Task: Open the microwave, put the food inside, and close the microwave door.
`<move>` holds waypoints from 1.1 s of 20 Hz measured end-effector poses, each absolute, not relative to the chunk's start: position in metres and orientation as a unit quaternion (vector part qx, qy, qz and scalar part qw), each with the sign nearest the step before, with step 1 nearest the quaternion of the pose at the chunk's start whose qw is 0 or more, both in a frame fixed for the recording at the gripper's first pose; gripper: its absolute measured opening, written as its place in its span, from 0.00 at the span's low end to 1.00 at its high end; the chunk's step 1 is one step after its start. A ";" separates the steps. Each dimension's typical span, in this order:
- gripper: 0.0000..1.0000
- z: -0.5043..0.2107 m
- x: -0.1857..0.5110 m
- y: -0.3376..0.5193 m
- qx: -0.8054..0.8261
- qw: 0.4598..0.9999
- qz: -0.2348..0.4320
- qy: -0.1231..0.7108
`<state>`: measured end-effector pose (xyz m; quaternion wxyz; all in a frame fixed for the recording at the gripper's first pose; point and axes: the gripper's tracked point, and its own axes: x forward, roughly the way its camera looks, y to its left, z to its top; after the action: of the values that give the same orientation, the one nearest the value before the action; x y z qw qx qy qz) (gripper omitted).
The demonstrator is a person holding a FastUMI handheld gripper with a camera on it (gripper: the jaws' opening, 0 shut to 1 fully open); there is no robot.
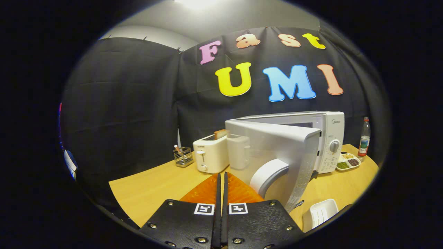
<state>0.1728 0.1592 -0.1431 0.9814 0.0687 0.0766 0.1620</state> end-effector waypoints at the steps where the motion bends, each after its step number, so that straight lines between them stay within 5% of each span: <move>1: 0.01 -0.144 0.180 0.146 0.065 0.984 0.148 0.073; 12: 0.01 -0.164 0.273 0.021 0.035 0.996 -0.012 0.079; 22: 0.01 -0.179 0.356 -0.013 -0.004 0.994 -0.067 0.086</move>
<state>0.3561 -0.0132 -0.1787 0.9940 -0.0039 0.0862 -0.0670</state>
